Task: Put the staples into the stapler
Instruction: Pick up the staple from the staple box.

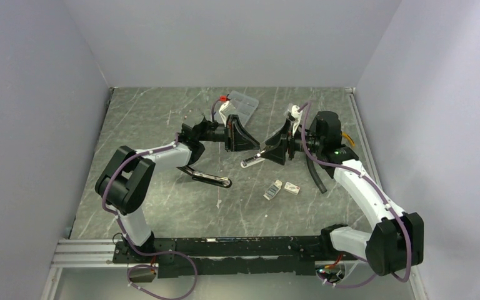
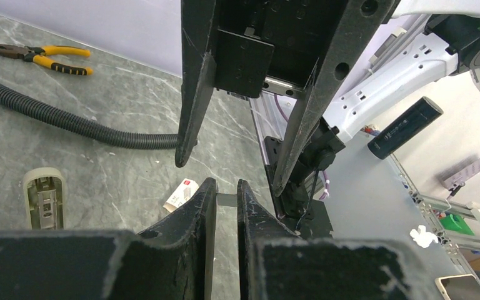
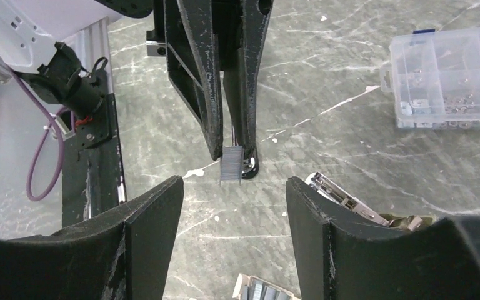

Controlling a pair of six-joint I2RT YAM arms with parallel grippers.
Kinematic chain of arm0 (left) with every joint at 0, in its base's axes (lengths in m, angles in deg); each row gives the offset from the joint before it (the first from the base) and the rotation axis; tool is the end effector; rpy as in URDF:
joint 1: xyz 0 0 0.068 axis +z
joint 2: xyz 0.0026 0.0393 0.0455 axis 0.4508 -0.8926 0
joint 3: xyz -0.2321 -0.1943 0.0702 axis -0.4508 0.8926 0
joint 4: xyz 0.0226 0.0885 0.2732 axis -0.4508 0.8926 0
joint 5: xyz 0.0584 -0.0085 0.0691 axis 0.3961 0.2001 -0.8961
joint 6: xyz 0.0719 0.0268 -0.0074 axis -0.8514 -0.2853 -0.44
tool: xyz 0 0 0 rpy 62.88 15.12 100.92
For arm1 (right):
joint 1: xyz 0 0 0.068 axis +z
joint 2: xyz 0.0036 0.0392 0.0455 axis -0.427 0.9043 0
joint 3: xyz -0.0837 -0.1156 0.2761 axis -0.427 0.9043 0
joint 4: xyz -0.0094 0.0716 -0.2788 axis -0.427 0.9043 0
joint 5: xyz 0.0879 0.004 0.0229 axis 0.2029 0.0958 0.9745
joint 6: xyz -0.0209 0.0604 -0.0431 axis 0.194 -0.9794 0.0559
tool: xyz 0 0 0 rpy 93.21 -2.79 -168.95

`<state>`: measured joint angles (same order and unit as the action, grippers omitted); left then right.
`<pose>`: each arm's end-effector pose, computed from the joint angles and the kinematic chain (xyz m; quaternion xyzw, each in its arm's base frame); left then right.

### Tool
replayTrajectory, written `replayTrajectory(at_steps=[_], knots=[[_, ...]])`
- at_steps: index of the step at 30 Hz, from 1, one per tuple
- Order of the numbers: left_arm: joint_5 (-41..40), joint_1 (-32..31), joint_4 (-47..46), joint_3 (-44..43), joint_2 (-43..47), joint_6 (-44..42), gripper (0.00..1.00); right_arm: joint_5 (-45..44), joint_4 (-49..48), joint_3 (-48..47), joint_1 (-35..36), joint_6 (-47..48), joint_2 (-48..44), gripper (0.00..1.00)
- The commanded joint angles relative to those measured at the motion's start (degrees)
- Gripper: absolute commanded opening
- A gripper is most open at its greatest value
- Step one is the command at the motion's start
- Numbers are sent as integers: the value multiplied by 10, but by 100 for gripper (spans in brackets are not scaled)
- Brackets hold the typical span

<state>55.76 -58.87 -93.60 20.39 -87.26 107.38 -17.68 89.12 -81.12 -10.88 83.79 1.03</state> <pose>0.3242 -0.2723 0.2933 0.3802 0.5545 -0.6496 0.3549 0.2568 0.1232 0.3249 -0.3806 0.6743 0.4456 0.4493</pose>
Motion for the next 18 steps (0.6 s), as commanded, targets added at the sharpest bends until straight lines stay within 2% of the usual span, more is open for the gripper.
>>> replayTrajectory(at_steps=[1, 4, 18], knots=[[1, -4, -9, -25, 10, 1, 3, -10, -29, -9, -1, -6, -3, 65], [-2, -4, -11, -26, 8, 4, 3, -7, -30, -9, 2, -9, 10, 64], [-3, -7, -15, -27, 2, 6, 3, 25, -58, 0, 8, -18, 30, 39]])
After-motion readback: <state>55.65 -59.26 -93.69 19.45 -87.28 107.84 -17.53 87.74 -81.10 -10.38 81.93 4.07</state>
